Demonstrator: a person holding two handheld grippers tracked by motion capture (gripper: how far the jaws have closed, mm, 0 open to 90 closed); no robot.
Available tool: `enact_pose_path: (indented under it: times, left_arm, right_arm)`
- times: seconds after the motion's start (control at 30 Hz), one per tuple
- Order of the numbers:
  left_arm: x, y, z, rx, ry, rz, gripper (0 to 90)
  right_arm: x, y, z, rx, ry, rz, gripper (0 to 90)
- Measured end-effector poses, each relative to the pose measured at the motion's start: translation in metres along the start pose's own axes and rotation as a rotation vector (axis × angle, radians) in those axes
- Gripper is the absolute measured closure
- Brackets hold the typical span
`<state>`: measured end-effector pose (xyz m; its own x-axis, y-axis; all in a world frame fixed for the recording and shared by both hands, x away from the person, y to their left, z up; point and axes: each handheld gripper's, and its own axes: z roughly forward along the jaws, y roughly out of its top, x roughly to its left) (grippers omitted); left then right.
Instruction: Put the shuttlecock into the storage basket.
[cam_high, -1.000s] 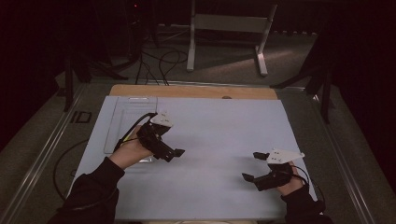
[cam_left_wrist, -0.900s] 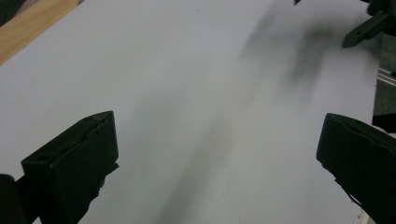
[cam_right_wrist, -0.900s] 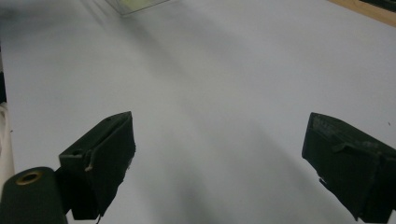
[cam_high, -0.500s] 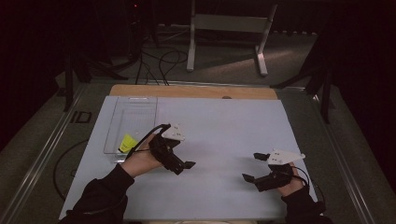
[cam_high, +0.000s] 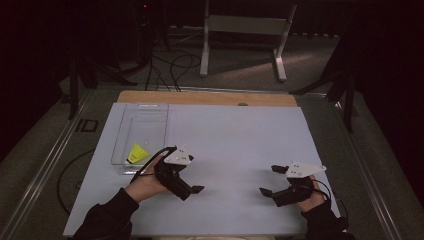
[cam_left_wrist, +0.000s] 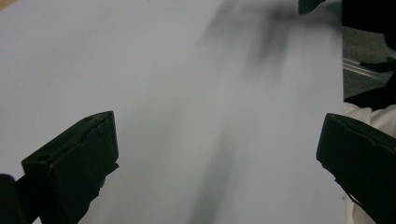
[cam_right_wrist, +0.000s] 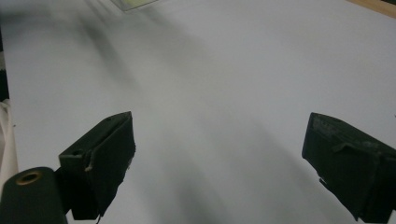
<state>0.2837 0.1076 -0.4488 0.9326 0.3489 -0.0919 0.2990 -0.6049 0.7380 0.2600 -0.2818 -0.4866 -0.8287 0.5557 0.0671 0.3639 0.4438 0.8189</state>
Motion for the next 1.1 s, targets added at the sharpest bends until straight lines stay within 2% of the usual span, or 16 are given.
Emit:
enact_pose_path:
  times: [0.33,0.43,0.5,0.63,0.83,0.93,1.0,1.1]
  left_arm:
    - [-0.001,-0.033,-0.009,-0.007,0.017,-0.057,0.0]
    - [-0.001,-0.042,-0.013,-0.006,0.007,-0.07,0.0]
    - [-0.003,-0.048,-0.015,-0.002,0.027,-0.073,0.0]
    - [-0.004,-0.056,-0.018,-0.003,0.04,-0.083,0.0]
    - [-0.002,-0.078,-0.026,-0.001,0.081,-0.135,0.0]
    - [0.0,-0.087,-0.029,0.007,0.086,-0.15,0.0]
    - [0.001,-0.093,-0.03,0.008,0.113,-0.162,0.0]
    - [0.003,-0.1,-0.035,-0.005,0.125,-0.19,0.0]
  right_arm:
    - [0.001,-0.003,0.0,0.005,-0.005,0.0,9.4]
    - [0.0,-0.003,0.0,0.004,-0.009,-0.002,9.4]
    - [0.0,-0.004,0.0,0.002,-0.008,-0.003,9.4]
    - [0.001,-0.005,0.0,0.004,-0.005,-0.003,9.4]
    - [0.001,-0.007,0.0,0.007,-0.006,-0.001,9.4]
    - [0.001,-0.008,0.0,0.008,-0.007,0.0,9.4]
    - [0.001,-0.008,-0.001,0.009,-0.007,0.0,9.4]
    - [0.001,-0.009,-0.001,0.002,-0.009,0.001,9.4]
